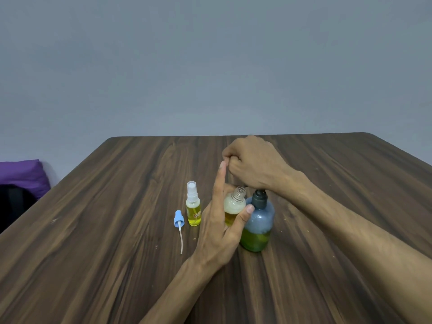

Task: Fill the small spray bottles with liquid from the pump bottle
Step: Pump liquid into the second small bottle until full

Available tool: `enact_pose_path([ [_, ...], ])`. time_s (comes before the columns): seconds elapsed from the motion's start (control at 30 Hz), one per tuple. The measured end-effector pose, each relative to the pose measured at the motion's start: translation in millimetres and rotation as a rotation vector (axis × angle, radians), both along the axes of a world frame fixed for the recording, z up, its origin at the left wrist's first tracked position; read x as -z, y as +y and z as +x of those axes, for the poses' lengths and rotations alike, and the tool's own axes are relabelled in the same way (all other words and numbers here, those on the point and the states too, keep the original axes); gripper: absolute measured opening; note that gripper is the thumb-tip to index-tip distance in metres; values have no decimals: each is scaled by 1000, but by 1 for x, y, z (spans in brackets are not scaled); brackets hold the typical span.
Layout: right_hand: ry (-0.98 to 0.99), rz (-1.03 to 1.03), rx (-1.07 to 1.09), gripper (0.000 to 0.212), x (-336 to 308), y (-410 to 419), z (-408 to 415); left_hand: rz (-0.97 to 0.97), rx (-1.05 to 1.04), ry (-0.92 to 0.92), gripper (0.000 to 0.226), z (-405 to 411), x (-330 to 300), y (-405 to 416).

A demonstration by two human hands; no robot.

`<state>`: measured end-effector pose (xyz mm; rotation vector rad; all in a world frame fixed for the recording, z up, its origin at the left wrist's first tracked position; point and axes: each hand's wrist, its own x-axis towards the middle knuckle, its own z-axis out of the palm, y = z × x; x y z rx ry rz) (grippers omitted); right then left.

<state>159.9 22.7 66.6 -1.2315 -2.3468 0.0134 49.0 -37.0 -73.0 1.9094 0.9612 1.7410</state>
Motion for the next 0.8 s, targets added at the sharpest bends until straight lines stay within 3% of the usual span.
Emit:
enact_pose_path([
  [0.13,-46,-60,15,40,4,-2,-3,-24,29,-27,90,1,-4,-1],
  [0.23,-14,-53,1,22,-1,-1,-1,-3,-2,-10,91,1,-1,0],
  [0.4,-74,-73,24,29,6,0,-2,-27,35,-51,91,2,-4,-1],
  [0.57,24,54,12,22,0,0,1,9,-32,17,95,1,0,2],
  [0.7,-77,-36,46,42,8,-1,-1,-15,33,-30,93,2,-1,0],
  [0.8,-33,1,26,29,1,1,-2,-11,16,-21,90,1,0,1],
])
